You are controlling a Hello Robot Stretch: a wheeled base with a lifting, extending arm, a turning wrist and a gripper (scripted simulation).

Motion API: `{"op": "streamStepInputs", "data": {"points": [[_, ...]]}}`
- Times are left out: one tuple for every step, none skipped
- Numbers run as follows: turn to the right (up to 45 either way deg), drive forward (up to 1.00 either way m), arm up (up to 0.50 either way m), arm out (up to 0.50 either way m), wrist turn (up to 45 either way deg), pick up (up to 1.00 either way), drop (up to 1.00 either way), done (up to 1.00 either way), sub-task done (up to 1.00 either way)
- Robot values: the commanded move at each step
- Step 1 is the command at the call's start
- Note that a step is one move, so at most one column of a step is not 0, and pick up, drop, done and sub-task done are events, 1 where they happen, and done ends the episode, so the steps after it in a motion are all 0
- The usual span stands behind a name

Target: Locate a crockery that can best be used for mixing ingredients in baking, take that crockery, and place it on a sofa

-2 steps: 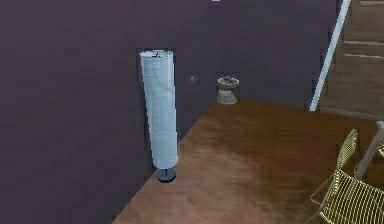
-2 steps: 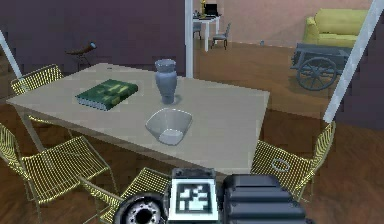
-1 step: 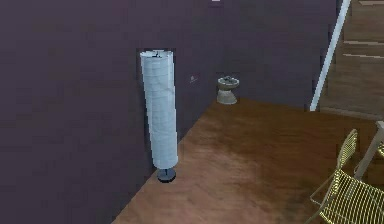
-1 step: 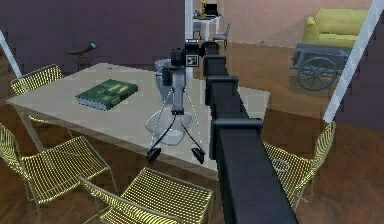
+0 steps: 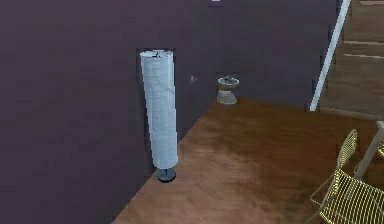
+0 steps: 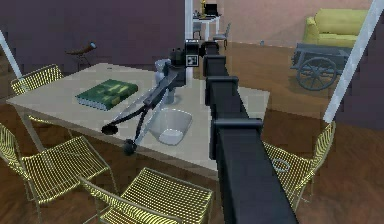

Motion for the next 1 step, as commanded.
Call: {"op": "streamStepInputs", "data": {"points": [[0.0,0.0,0.0,0.0,45.0,0.0,0.0,0.0,0.0]]}}
